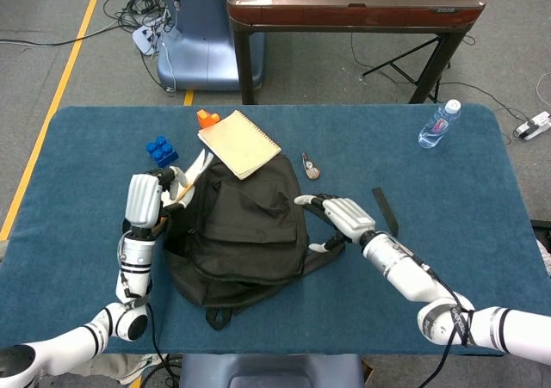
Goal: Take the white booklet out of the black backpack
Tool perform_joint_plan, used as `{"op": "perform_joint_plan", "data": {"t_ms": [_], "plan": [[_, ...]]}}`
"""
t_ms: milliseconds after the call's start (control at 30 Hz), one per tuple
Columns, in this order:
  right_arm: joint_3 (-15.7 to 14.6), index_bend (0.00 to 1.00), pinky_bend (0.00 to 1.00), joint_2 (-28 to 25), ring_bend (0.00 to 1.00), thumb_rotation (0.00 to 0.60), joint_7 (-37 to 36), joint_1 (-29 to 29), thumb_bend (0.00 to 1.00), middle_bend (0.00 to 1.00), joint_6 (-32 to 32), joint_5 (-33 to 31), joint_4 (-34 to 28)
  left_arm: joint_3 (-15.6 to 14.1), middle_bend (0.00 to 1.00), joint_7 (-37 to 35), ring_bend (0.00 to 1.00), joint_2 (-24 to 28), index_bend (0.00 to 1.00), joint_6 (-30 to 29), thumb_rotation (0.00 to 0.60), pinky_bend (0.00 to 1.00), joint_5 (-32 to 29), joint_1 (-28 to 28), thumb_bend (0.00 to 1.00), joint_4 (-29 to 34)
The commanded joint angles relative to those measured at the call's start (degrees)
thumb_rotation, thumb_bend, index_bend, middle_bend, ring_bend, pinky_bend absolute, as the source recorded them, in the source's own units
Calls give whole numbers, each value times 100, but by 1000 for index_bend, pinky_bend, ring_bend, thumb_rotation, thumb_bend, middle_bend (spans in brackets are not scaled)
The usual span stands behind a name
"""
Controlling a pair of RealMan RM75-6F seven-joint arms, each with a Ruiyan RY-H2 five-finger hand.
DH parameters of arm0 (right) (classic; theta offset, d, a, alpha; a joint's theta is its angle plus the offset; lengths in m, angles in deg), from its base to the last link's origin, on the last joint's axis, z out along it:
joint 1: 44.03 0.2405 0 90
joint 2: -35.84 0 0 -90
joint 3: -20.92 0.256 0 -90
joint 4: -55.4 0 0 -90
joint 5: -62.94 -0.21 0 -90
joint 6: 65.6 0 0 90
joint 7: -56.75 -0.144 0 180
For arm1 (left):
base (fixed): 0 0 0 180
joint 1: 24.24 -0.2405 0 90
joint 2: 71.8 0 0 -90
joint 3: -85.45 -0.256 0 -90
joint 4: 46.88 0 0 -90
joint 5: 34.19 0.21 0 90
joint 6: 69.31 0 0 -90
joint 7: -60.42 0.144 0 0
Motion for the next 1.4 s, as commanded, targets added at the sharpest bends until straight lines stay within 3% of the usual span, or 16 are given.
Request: {"op": "perform_joint_plan", "data": {"t_ms": [33, 167, 267, 433, 500, 567, 667, 833, 900, 933, 967, 1033, 1200, 1400], "plan": [[28, 152, 143, -233, 122, 600, -135, -90, 45, 180, -10, -24, -37, -142, 833, 97, 689, -72, 788, 65, 600, 659, 98, 14, 579, 73], [8, 152, 144, -408, 121, 600, -142, -160, 45, 180, -71, -49, -31, -322, 829, 291, 684, 18, 780, 396, 600, 659, 48, -15, 576, 516], [-11, 152, 144, -497, 122, 600, -100, -198, 45, 180, -131, -97, 13, -474, 797, 475, 672, 236, 715, 743, 600, 659, -44, -60, 544, 1070], [-48, 152, 144, -572, 122, 600, -45, -267, 45, 180, -231, -207, 120, -507, 639, 833, 571, 801, 510, 1393, 600, 658, -493, -108, 305, 2151], [-76, 152, 143, -576, 122, 600, -27, -292, 45, 180, -247, -247, 167, -463, 581, 898, 527, 1023, 442, 1600, 595, 641, -705, -123, 260, 2504], [-101, 152, 143, -580, 122, 600, -13, -315, 44, 180, -258, -265, 204, -432, 522, 928, 481, 1191, 379, 1719, 533, 598, -849, -145, 231, 2723], [-129, 152, 143, -600, 121, 600, -14, -355, 45, 180, -272, -269, 244, -409, 471, 963, 436, 1429, 330, 1828, 393, 528, -989, -190, 210, 2940], [-175, 152, 144, -659, 121, 600, -49, -443, 46, 180, -299, -229, 277, -397, 423, 975, 383, 1763, 286, 1887, 365, 456, -1153, -301, 204, 3081], [-209, 152, 143, -704, 121, 600, -56, -504, 62, 180, -342, -151, 271, -391, 422, 991, 383, 1839, 286, 1793, 395, 455, -1166, -373, 204, 3018], [-231, 152, 143, -727, 121, 600, -49, -536, 77, 180, -371, -102, 271, -392, 422, 997, 383, 1875, 287, 1752, 435, 455, -1165, -405, 204, 2984], [-263, 152, 143, -757, 121, 600, -45, -587, 103, 182, -419, -35, 269, -399, 422, 1010, 383, 1926, 289, 1694, 513, 455, -1160, -453, 204, 2932], [-316, 152, 142, -810, 121, 600, -63, -676, 153, 188, -486, 61, 257, -423, 422, 1030, 383, 2018, 299, 1620, 590, 455, -1165, -536, 204, 2865], [-466, 152, 146, -920, 122, 600, -211, -1063, 322, 229, -929, 473, 256, -525, 422, 1294, 384, 2338, 333, 1356, 600, 455, -1303, -847, 241, 2785], [-746, 222, 154, -951, 164, 600, -238, -1689, 335, 295, -1885, 1187, 331, -782, 422, 1797, 384, 2746, 362, 1064, 600, 455, -1443, -1257, 267, 2892]]}}
